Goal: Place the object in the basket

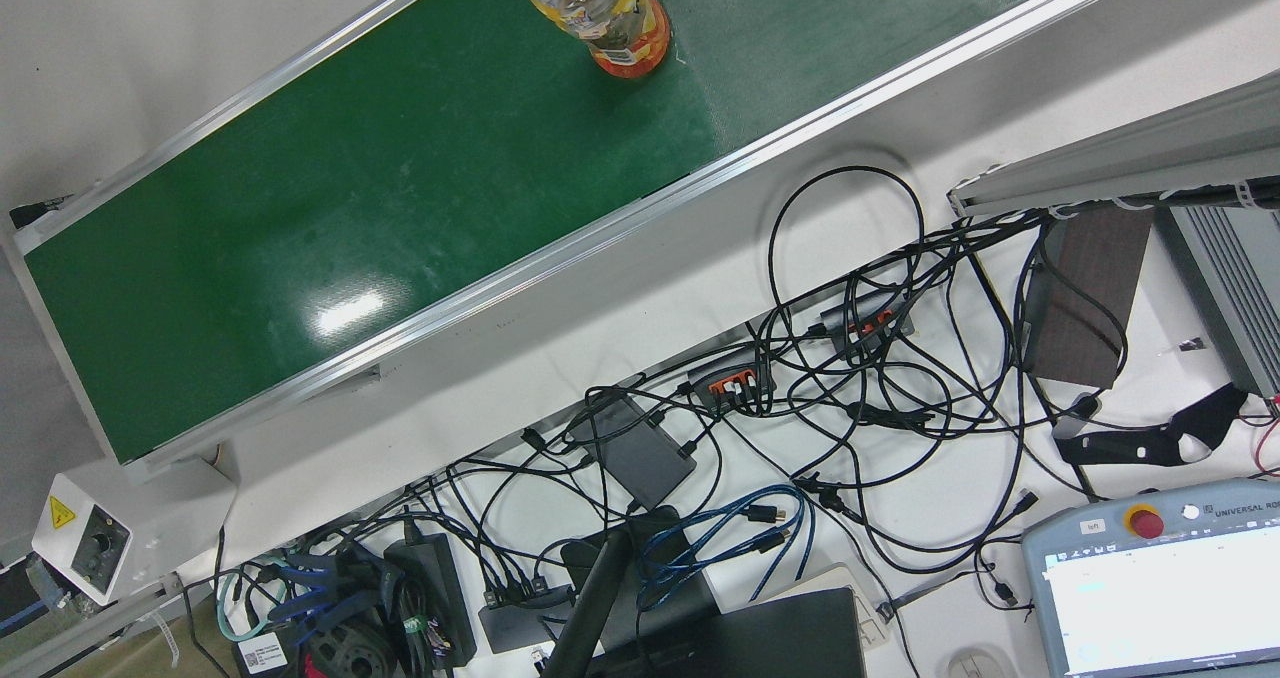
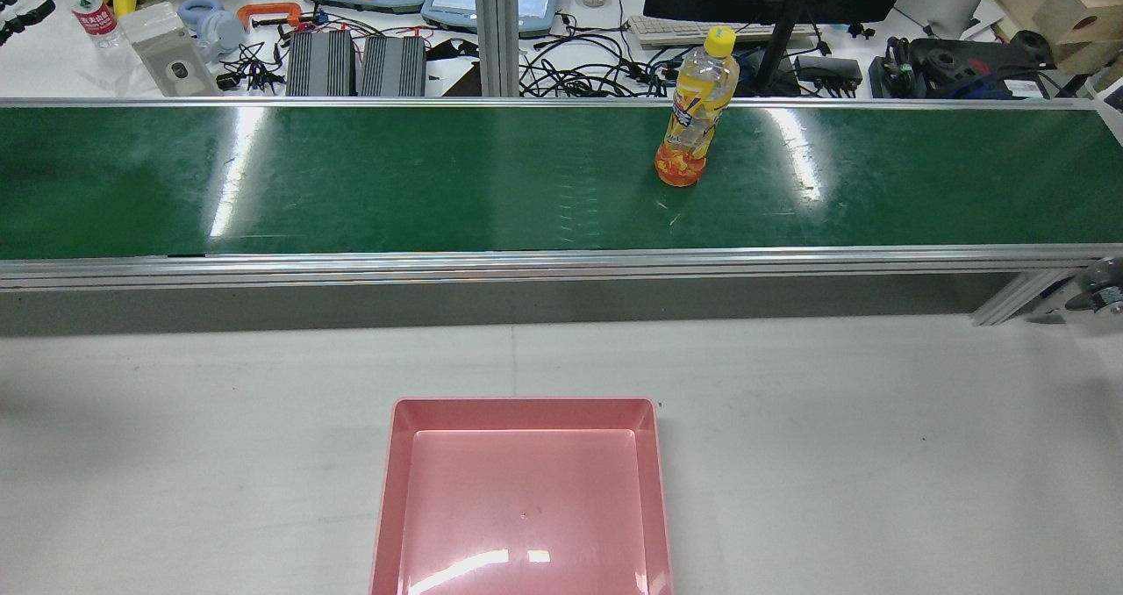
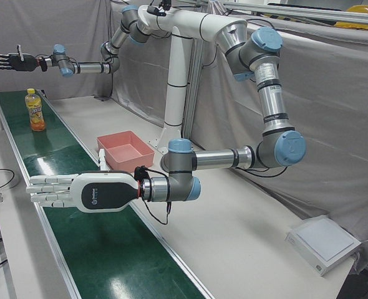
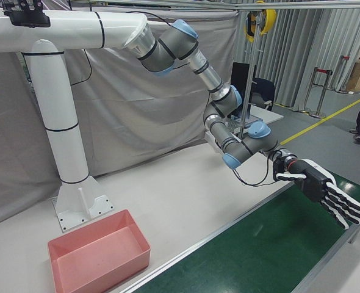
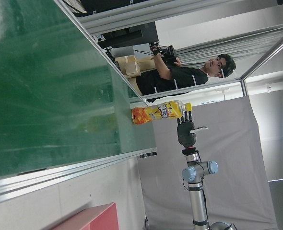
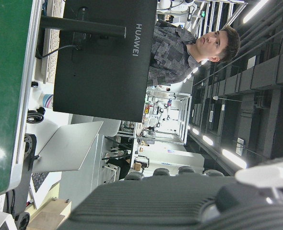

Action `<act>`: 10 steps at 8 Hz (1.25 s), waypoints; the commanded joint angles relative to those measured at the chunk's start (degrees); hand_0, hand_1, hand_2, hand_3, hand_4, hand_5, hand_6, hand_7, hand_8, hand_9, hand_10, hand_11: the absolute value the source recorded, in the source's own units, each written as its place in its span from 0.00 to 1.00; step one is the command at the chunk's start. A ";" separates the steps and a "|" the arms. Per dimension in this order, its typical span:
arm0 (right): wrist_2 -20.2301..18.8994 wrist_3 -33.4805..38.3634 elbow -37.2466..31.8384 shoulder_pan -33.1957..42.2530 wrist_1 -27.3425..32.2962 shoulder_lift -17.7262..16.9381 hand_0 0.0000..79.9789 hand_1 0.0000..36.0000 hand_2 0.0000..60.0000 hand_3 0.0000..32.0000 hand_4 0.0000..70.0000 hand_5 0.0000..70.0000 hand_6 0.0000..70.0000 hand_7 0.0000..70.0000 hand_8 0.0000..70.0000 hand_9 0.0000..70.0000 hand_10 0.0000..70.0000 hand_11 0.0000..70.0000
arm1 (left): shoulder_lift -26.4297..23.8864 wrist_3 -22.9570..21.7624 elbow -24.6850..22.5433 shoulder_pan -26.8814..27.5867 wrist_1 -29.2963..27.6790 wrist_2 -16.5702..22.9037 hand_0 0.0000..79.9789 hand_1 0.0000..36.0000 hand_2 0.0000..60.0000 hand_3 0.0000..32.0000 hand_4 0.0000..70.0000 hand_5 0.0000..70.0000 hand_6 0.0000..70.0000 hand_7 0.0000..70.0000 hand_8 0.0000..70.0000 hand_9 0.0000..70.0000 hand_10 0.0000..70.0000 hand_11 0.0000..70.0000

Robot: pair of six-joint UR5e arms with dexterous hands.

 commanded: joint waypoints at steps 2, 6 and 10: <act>0.00 0.00 0.00 0.00 0.00 0.00 0.00 0.00 0.00 0.00 0.00 0.00 0.00 0.00 0.00 0.00 0.00 0.00 | 0.57 0.27 0.61 -0.01 0.78 0.14 0.59 0.29 0.00 0.00 0.00 0.04 0.00 0.00 0.00 0.03 0.08 0.14; 0.00 0.00 0.00 0.00 0.00 0.00 0.00 0.00 0.00 0.00 0.00 0.00 0.00 0.00 0.00 0.00 0.00 0.00 | 0.66 0.18 1.32 0.08 0.78 0.14 0.59 0.30 0.00 0.00 0.00 0.04 0.00 0.00 0.00 0.03 0.08 0.14; 0.00 0.00 0.00 0.00 0.00 0.00 0.00 0.00 0.00 0.00 0.00 0.00 0.00 0.00 0.00 0.00 0.00 0.00 | 0.66 0.18 1.23 0.00 0.34 0.05 0.58 0.27 0.00 0.00 0.00 0.04 0.00 0.00 0.00 0.01 0.07 0.13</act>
